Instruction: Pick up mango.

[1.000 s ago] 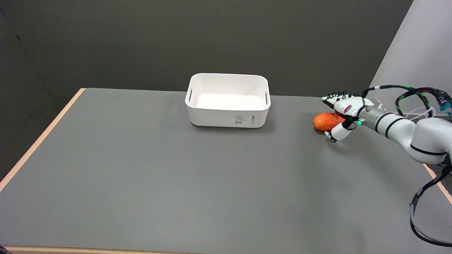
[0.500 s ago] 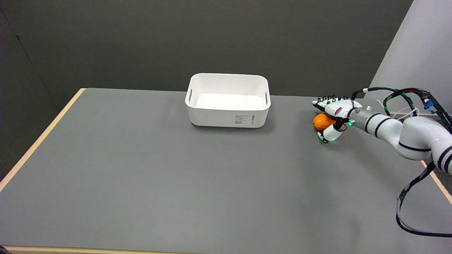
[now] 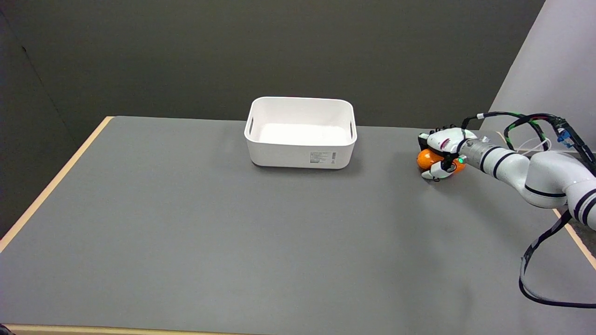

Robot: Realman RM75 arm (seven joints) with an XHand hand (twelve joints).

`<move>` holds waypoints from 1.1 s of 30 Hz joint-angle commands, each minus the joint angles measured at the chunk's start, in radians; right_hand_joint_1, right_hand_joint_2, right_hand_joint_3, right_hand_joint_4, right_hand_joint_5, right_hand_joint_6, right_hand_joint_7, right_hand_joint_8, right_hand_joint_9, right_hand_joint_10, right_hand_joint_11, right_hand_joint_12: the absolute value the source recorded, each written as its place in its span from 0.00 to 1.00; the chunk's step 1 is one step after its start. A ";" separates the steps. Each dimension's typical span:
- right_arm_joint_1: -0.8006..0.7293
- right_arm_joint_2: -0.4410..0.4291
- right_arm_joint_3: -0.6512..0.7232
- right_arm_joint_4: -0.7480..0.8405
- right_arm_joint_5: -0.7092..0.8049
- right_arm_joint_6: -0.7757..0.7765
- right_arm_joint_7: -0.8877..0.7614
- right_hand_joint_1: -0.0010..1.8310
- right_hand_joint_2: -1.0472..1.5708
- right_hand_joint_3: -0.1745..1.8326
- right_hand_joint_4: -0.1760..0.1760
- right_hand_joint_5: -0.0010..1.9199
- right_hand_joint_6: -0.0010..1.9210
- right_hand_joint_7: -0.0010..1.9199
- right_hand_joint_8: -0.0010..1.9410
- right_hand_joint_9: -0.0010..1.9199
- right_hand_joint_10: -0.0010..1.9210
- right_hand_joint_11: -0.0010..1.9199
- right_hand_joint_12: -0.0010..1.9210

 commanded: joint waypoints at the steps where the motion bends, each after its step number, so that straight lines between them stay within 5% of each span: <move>1: -0.124 0.012 0.171 -0.051 -0.064 -0.006 -0.001 0.71 0.87 0.17 0.10 0.22 0.88 0.34 0.78 0.39 0.84 0.34 1.00; 3: -0.151 0.008 0.251 -0.066 -0.062 -0.012 0.001 0.60 0.86 0.24 0.28 0.24 0.90 0.38 0.80 0.41 0.80 0.37 1.00; 5: -0.200 -0.007 0.396 -0.100 -0.031 -0.037 0.004 0.61 0.85 0.25 0.28 0.24 0.89 0.38 0.79 0.41 0.81 0.37 1.00; 7: -0.249 -0.031 0.539 -0.143 0.020 -0.066 0.000 0.69 0.81 0.36 0.13 0.23 0.90 0.35 0.84 0.38 0.92 0.38 1.00; 8: -0.275 -0.047 0.605 -0.174 0.052 -0.086 0.000 0.74 0.77 0.45 0.23 0.21 0.90 0.35 0.86 0.38 0.97 0.36 1.00; 9: -0.288 -0.056 0.654 -0.197 0.075 -0.100 0.000 0.80 0.73 0.53 0.52 0.19 0.89 0.35 0.88 0.38 0.99 0.33 1.00; 10: -0.304 -0.066 0.716 -0.228 0.111 -0.117 0.000 0.82 0.70 0.59 0.67 0.19 0.89 0.36 0.88 0.39 1.00 0.31 1.00; 16: -0.352 -0.134 0.918 -0.356 0.344 -0.182 0.000 0.84 0.64 0.70 0.75 0.26 0.89 0.44 0.87 0.44 1.00 0.39 1.00; 24: -0.357 -0.181 0.885 -0.409 0.674 -0.234 0.000 0.85 0.62 0.75 0.75 0.30 0.90 0.46 0.87 0.47 1.00 0.45 1.00; 33: -0.130 -0.253 0.536 -0.367 0.828 -0.332 0.000 0.86 0.60 0.79 0.78 0.32 0.90 0.48 0.88 0.50 1.00 0.48 1.00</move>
